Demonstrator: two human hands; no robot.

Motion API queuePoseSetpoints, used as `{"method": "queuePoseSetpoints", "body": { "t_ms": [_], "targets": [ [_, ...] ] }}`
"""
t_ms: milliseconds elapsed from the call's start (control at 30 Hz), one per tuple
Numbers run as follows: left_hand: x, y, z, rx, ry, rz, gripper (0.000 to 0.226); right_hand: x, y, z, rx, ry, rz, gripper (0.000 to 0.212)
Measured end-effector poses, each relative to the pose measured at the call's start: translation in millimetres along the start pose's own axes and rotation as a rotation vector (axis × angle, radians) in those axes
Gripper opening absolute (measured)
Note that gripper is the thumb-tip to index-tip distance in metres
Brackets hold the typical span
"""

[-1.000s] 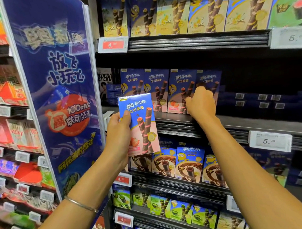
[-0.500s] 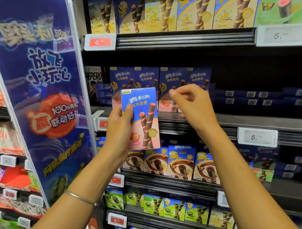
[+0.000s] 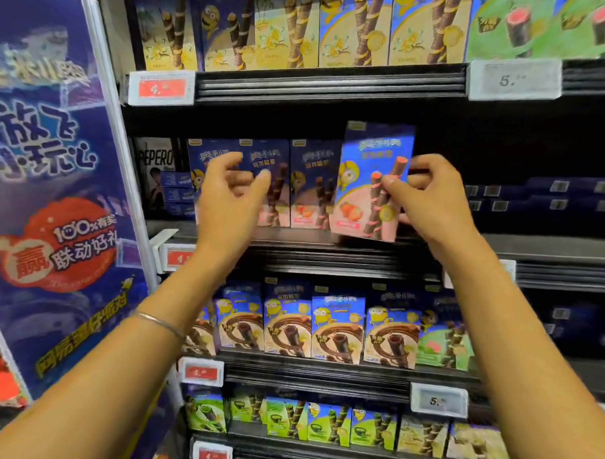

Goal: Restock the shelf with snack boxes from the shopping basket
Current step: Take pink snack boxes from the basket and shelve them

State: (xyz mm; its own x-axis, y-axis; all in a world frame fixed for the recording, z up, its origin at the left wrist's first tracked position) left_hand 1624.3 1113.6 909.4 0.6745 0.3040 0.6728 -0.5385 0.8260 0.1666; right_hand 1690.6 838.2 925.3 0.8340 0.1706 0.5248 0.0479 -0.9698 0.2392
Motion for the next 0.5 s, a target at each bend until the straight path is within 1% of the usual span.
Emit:
{"method": "queuePoseSetpoints", "body": {
  "t_ms": [133,200,367,500],
  "targets": [
    [18,29,-18,0.228,0.056,0.094,0.082,17,10,17,-0.149,-0.059,0.073,0.038],
    [23,36,-26,0.263,0.092,0.094,0.095,23,8,25,-0.183,-0.082,0.084,0.035],
    [31,39,-44,0.326,0.181,0.078,0.106,36,4,33,-0.300,-0.122,0.088,0.030],
    [40,42,-50,0.343,0.240,0.112,0.116,41,0,34,-0.298,-0.130,0.083,0.027]
  ]
}}
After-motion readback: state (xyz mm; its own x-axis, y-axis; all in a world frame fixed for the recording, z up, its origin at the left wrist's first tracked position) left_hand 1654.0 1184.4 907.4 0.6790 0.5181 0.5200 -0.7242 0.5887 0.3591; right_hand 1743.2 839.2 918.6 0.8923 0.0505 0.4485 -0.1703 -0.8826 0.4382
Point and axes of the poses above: each hand's wrist, its own x-axis towards the middle knuckle, its own y-axis out of the back of the hand, z = x × y, the point moved 5 cm from there along x, towards the middle knuckle, and after that the axes turned 13 degrees about -z, right-handed, at the moved point
